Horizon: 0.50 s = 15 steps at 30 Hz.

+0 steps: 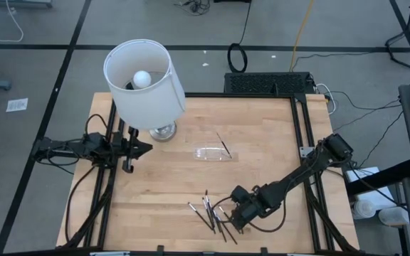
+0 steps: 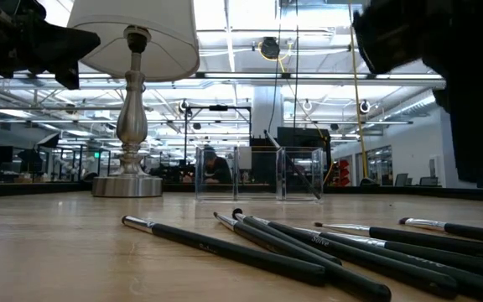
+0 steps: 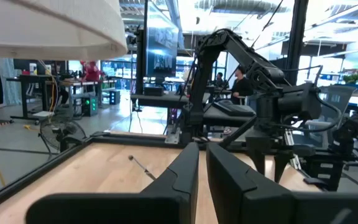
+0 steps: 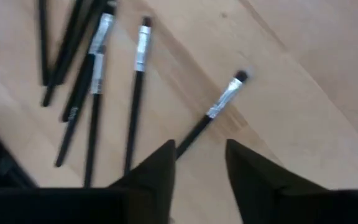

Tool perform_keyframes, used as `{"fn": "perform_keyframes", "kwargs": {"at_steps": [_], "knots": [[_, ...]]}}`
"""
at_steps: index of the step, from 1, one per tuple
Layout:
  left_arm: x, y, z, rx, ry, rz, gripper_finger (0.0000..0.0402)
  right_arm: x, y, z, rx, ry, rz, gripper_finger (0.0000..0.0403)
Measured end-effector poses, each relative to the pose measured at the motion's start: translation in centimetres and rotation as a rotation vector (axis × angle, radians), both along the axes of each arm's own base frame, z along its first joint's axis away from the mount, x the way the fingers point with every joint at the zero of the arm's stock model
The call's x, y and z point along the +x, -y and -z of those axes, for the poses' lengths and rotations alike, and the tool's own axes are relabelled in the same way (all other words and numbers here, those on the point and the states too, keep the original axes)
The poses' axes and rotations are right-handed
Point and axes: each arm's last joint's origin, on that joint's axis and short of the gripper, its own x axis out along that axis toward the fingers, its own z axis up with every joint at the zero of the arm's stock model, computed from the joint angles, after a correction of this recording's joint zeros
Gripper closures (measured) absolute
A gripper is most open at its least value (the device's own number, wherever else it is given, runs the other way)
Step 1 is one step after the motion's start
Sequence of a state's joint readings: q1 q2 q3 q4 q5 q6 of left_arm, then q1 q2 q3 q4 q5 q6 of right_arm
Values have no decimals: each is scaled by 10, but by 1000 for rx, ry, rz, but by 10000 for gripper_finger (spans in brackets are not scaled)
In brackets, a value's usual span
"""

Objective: Sort items
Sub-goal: Put the eyeshadow brush into the transparent organizer

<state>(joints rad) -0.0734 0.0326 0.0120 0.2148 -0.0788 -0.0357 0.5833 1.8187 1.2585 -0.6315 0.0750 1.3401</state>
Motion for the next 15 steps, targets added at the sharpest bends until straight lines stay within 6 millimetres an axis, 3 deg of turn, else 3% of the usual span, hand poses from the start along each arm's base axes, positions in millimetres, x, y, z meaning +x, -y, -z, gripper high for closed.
{"fn": "perform_keyframes", "kwargs": {"at_steps": [7, 15], "knots": [[0, 0, 1, -25, -11, 5, 360, 1, 11, 17, 20, 24, 52, 177], [1, 0, 5, -38, -48, 7, 360, -2, 13, 31, 4, 15, 37, 176]]}}
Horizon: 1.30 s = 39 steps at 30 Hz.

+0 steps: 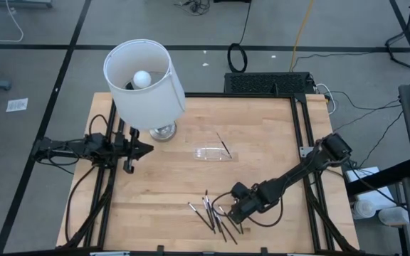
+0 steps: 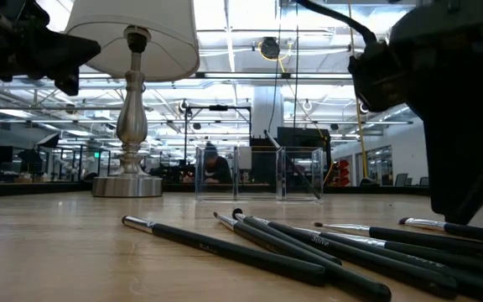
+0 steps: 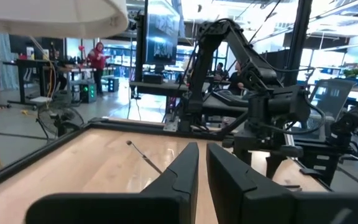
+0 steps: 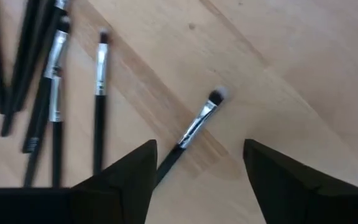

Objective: Sort items
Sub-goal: Put the eyeshadow brush into the transparent organizer

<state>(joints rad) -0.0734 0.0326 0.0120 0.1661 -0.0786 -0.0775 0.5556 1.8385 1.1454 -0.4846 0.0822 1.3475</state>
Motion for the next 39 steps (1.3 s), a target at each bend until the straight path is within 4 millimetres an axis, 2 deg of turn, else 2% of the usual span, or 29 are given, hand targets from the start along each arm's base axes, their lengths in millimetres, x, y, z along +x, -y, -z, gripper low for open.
{"fn": "perform_keyframes", "kwargs": {"at_steps": [7, 25, 30, 37, 39], "knots": [[0, 0, 1, -35, -12, 5, 360, 1, 1, 18, -53, -64, -47, 192], [1, 0, 6, -102, -64, 13, 360, 0, 8, 21, -139, -81, -142, 259], [1, 0, 7, -111, -70, 14, 360, -1, 9, 22, -160, -88, -172, 296], [1, 0, 8, -127, -87, 16, 360, -1, 10, 21, -179, -91, -202, 386], [1, 0, 9, -126, -89, 16, 360, -1, 10, 21, -182, -90, -211, 396]]}}
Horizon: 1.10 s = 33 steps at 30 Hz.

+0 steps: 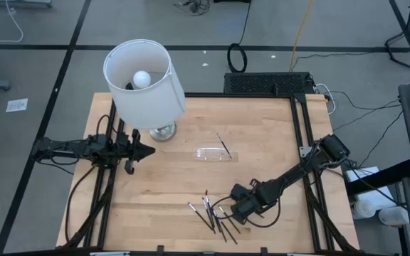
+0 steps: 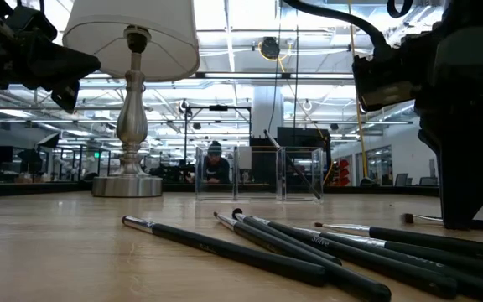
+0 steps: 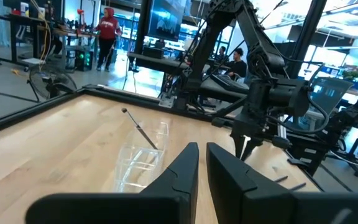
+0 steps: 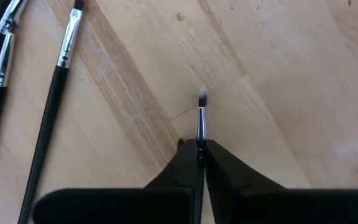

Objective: Sort items
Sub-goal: Put the eyeshadow brush into the transparent organizer

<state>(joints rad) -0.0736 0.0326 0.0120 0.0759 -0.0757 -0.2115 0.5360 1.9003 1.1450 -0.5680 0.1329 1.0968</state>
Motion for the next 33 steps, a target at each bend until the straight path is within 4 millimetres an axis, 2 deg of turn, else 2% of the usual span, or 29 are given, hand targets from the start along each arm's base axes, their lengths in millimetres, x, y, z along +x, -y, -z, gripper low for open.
{"fn": "perform_keyframes", "kwargs": {"at_steps": [4, 8, 10, 14, 17, 21, 24, 29, 33], "knots": [[0, 0, 1, 4, -6, 0, 360, 1, 1, -1, 0, 2, -11, 395], [0, 0, 1, 4, -6, -1, 360, 5, 0, -18, -2, 68, -82, 400], [0, 0, 1, 0, -6, -1, 360, 10, 0, -31, -34, 137, -106, 401], [0, 0, 1, 11, -6, -3, 360, 20, -3, -79, -56, 308, -156, 402], [0, 0, 0, 9, -4, -3, 360, 22, -6, -101, -77, 374, -248, 402], [1, 0, -1, 15, 2, -4, 360, 25, -3, -132, -187, 555, -364, 402], [5, 1, -3, 17, 18, 22, 360, 29, -3, -149, -260, 682, -448, 402], [16, 7, -17, 66, 141, 100, 360, 49, 9, -172, -289, 916, -566, 403], [31, 14, -36, 121, 126, 126, 360, 63, 19, -179, -369, 1029, -629, 403]]}}
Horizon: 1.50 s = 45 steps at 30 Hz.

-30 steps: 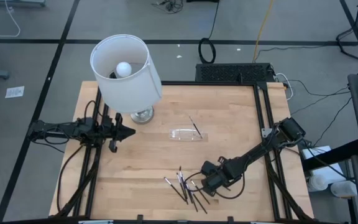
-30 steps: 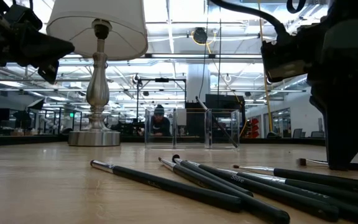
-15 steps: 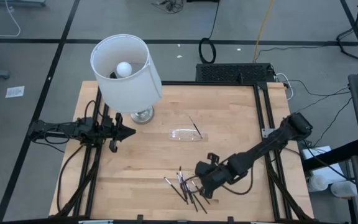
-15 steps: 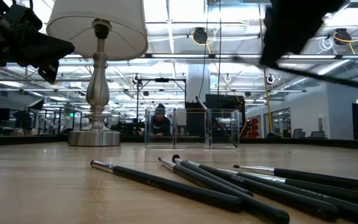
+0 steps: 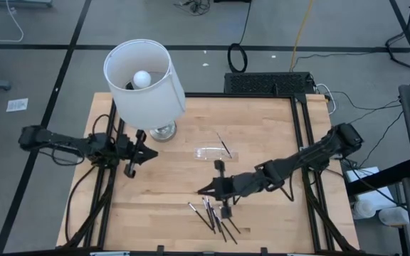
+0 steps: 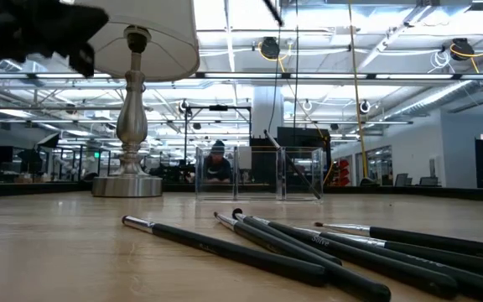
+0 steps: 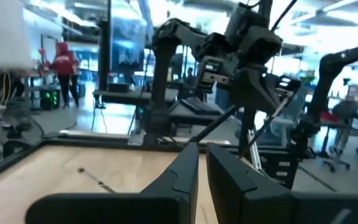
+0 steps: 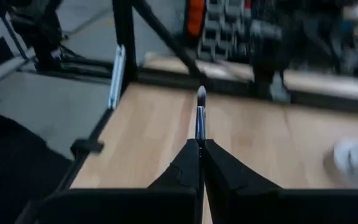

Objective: Sort items
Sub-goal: Put the eyeshadow brush into the transparent organizer

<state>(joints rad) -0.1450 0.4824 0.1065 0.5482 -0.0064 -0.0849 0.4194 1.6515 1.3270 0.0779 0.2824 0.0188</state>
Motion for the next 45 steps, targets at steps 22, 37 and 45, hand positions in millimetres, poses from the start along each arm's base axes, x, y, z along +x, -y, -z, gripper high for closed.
{"fn": "perform_keyframes", "kwargs": {"at_steps": [22, 37, 45], "knots": [[114, 36, -38, 139, -219, -29, 292, -47, 96, 23, -73, 489, -175, 401], [151, 72, -45, 134, -216, 6, 170, -41, 89, 30, -61, 537, -244, 402], [154, 71, -41, 156, -255, -132, 178, -39, 90, 39, -67, 434, -213, 403]]}}
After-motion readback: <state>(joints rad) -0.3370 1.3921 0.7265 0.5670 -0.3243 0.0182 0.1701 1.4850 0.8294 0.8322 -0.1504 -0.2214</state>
